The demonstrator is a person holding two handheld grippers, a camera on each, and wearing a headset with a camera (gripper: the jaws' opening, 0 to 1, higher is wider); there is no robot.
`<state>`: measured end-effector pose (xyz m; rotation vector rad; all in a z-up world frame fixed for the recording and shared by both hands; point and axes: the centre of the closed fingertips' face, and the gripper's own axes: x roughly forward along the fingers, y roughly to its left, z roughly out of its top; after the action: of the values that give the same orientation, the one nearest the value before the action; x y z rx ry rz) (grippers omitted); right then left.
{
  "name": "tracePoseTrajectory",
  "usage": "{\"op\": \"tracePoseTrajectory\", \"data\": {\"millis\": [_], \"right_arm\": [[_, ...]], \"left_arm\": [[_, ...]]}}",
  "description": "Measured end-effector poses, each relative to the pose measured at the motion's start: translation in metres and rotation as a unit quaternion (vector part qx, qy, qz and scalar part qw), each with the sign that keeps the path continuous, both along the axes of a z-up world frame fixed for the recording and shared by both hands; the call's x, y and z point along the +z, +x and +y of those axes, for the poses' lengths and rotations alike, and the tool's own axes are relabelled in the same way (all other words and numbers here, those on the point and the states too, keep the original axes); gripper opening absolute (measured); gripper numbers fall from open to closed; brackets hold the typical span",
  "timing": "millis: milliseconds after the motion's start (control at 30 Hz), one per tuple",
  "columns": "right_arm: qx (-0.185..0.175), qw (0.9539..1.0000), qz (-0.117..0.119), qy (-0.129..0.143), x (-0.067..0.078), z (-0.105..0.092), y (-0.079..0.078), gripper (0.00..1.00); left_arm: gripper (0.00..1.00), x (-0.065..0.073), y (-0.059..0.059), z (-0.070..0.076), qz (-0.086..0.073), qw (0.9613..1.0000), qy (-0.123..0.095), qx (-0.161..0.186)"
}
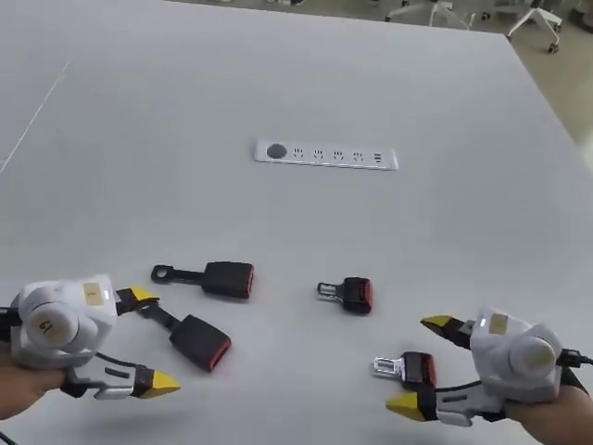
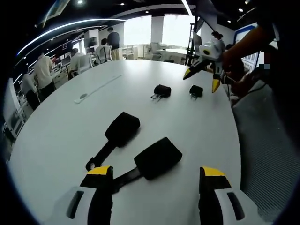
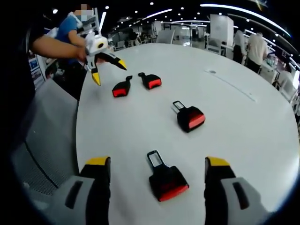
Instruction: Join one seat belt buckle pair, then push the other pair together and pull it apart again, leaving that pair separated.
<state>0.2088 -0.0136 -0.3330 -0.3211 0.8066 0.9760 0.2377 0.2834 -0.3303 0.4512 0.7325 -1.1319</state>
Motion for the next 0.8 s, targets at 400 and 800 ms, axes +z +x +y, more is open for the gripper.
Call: {"op": "tracePoseTrajectory", "data": {"millis": [400, 800], "right_arm": [[0.053, 0.9979, 0.029, -0.026, -0.014, -0.007, -0.003, 0.77], [0.104, 0.9906, 0.06, -0.067, -0.029, -0.024, -0.012, 0.62]], "left_arm": [[0.69, -0.007, 0.003, -0.025, -0.001, 0.9927, 0.05, -0.109], [0.6, -0.025, 0.002, -0.031, -0.005, 0.9739, 0.098, -0.205]]}}
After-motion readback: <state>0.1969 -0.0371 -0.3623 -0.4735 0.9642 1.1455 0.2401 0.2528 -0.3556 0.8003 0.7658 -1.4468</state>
